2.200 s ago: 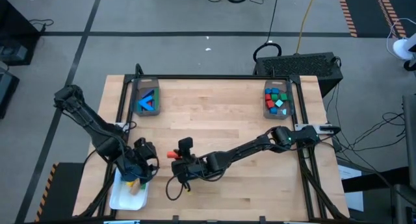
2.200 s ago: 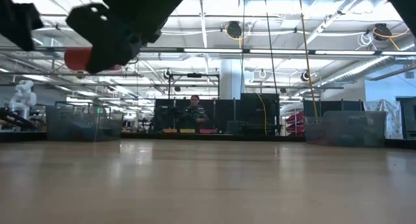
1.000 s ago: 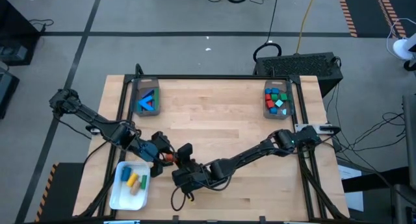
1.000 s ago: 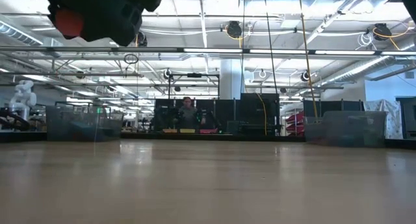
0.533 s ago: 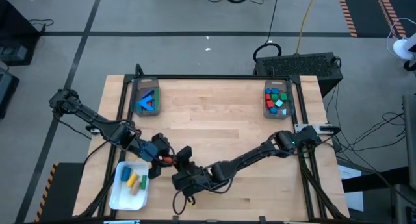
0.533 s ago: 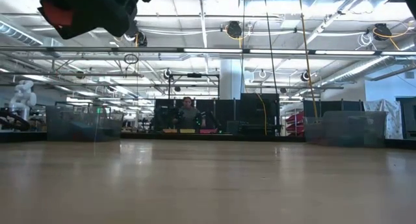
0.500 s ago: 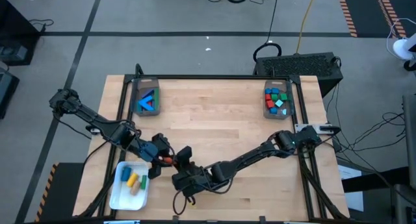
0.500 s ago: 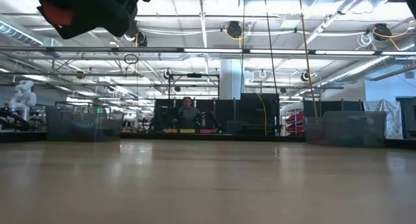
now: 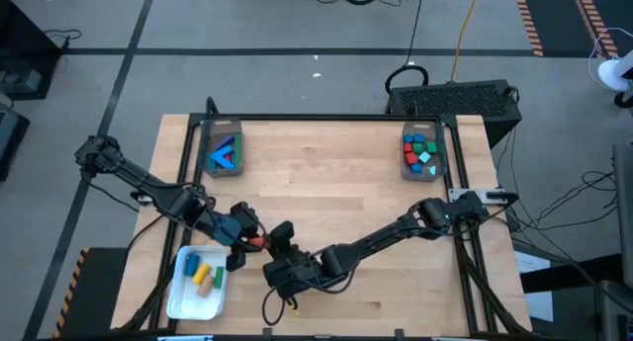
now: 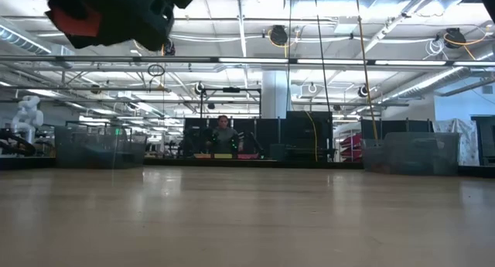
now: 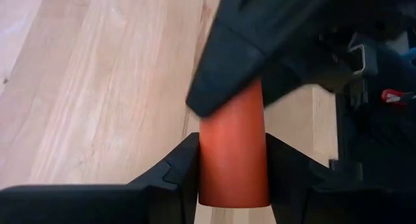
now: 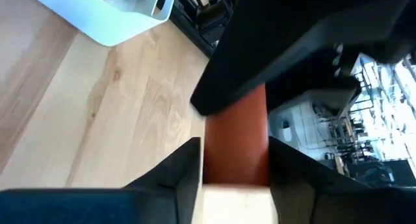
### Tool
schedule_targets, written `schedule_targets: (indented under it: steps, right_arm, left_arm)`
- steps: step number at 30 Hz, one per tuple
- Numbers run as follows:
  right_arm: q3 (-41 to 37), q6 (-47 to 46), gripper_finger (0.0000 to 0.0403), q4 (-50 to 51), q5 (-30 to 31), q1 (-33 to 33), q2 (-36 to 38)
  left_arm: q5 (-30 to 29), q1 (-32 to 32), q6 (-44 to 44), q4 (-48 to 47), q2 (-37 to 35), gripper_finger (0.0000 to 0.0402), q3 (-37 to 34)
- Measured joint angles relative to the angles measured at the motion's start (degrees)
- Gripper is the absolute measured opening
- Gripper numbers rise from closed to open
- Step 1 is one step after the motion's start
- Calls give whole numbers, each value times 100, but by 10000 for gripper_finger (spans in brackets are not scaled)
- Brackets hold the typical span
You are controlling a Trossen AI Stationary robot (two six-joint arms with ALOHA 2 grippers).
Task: Sort blocks by size
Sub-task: Put the orange cylindrical block into the white bin
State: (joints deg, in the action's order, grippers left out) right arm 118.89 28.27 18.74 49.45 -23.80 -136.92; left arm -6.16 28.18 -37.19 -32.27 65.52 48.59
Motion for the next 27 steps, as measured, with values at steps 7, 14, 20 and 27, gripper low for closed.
schedule_targets:
  steps: [7, 14, 20, 27]
  right_arm:
    - [-12, -843, 205, 886, -396, -33, 228]
    - [-16, -1666, 230, 1660, -1728, 23, 747]
    - [-72, -1742, 220, 1912, -1833, 46, 901]
    - [-72, -1871, 212, 2069, -1970, 185, 909]
  left_arm:
    - [0, 92, -28, -255, -2, 135, -1]
    - [86, 272, -598, -873, -2, 135, -2]
    - [324, 421, -785, -955, -4, 135, -1]
    - [1222, 496, -1605, -1739, -4, 135, -1]
